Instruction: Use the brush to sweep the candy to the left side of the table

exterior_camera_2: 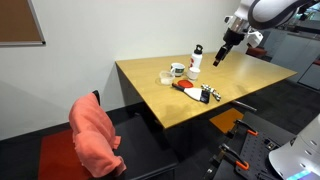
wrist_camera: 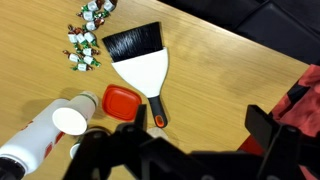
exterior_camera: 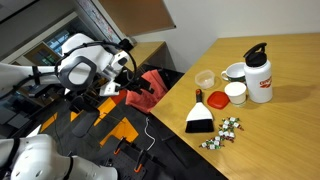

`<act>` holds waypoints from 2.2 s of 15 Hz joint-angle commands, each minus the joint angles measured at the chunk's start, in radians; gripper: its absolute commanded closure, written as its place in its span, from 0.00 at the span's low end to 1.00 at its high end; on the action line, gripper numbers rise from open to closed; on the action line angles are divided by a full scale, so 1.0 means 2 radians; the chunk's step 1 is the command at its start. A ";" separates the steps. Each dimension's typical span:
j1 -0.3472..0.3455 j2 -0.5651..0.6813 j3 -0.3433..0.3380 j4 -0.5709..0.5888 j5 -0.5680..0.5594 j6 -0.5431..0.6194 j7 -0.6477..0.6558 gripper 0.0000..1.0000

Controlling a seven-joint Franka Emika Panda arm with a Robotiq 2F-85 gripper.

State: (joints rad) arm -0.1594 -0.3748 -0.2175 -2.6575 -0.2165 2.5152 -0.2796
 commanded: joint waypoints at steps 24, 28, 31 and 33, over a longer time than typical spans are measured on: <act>-0.095 0.357 0.040 0.242 0.178 0.103 -0.292 0.00; -0.096 0.406 0.056 0.279 0.185 0.122 -0.274 0.00; -0.109 0.446 0.078 0.311 0.189 0.132 -0.281 0.00; -0.113 0.474 0.085 0.333 0.181 0.138 -0.275 0.00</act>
State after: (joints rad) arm -0.3528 0.4865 -0.0856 -2.0733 0.1597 2.7589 -0.8539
